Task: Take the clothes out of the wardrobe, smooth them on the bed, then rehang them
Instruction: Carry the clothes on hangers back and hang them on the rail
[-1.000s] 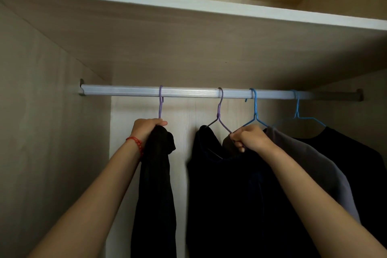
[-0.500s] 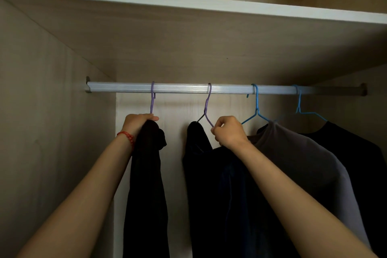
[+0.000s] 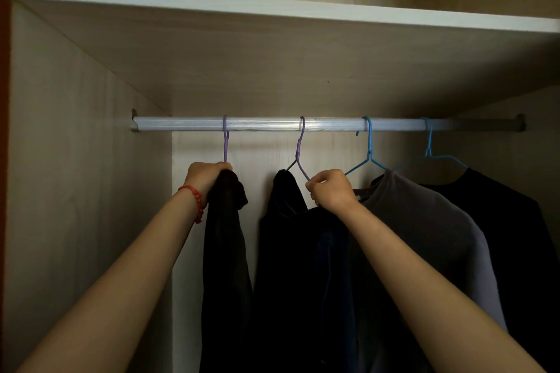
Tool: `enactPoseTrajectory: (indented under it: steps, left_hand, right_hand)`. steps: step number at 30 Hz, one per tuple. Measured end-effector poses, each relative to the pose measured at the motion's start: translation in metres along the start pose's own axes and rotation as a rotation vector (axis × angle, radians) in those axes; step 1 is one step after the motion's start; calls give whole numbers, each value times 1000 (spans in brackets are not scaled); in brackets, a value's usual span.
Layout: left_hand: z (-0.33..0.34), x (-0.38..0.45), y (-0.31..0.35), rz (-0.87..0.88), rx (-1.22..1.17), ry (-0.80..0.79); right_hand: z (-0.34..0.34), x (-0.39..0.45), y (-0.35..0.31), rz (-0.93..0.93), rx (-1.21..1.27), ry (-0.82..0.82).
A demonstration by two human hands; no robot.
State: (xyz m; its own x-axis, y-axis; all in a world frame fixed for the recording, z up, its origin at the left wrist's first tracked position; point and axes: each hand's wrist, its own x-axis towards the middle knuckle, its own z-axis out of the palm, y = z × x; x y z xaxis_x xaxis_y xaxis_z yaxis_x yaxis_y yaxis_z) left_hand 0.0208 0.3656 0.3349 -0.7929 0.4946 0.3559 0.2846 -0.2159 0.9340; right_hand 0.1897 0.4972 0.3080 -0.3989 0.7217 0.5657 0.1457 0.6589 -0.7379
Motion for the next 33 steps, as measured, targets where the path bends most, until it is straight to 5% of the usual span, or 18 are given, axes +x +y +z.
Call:
enactPoseTrajectory:
  steps: [33]
  left_hand:
    - [-43, 18, -1, 10, 72, 28]
  right_hand:
    - [3, 1, -11, -40, -206, 85]
